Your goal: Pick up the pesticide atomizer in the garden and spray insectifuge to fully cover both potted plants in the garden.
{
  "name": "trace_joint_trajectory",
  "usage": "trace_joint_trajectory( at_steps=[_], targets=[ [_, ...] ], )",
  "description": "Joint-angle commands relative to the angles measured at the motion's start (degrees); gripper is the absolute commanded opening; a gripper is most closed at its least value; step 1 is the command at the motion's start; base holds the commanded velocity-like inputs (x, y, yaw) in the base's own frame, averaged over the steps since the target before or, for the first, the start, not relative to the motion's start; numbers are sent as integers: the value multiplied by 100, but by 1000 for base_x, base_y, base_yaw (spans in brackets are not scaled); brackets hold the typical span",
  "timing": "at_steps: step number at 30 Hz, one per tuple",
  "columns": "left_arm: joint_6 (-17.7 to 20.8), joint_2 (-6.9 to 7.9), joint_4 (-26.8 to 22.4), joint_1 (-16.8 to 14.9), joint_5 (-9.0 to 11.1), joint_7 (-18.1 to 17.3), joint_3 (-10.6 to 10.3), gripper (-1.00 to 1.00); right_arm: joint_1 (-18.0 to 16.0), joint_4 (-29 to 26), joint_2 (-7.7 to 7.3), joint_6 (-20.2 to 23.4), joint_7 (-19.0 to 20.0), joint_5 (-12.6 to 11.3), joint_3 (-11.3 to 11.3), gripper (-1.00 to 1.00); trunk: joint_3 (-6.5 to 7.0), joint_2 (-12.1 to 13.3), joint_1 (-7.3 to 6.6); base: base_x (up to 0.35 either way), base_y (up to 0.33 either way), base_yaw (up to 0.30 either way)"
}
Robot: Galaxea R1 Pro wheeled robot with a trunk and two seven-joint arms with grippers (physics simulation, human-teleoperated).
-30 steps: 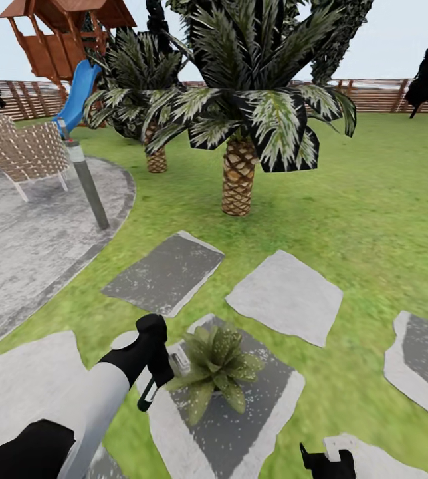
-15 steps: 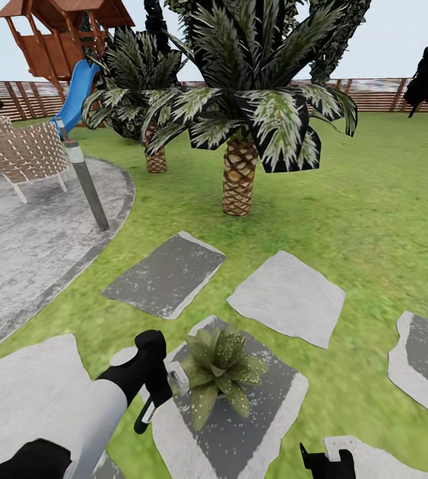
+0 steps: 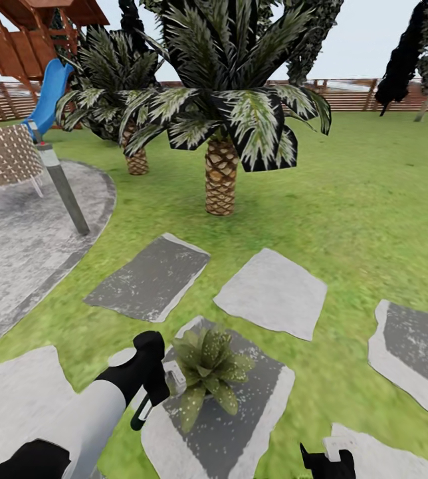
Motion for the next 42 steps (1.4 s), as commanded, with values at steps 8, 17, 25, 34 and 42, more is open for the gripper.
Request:
trace_joint_trajectory(
  at_steps=[8,17,25,34,42],
  targets=[
    [42,8,-17,189,-33,228,1,-100,-4,4,3,-23,37,15,-49,100,-5,-2,-1,0,0,-39],
    [42,-6,-30,191,-32,233,3,-100,-6,13,4,-23,37,15,-49,100,-5,-2,-1,0,135,0],
    [42,-9,-89,191,-32,232,18,-100,-6,13,9,-17,37,23,-49,100,-5,-2,-1,8,71,-171],
    [42,-9,-94,191,-32,234,30,-100,-4,13,9,-18,37,23,-49,100,-5,-2,-1,-55,125,-39],
    [49,-28,-97,191,-32,237,36,-100,-5,13,9,-20,37,23,-49,100,-5,-2,-1,30,258,-17]
  ],
)
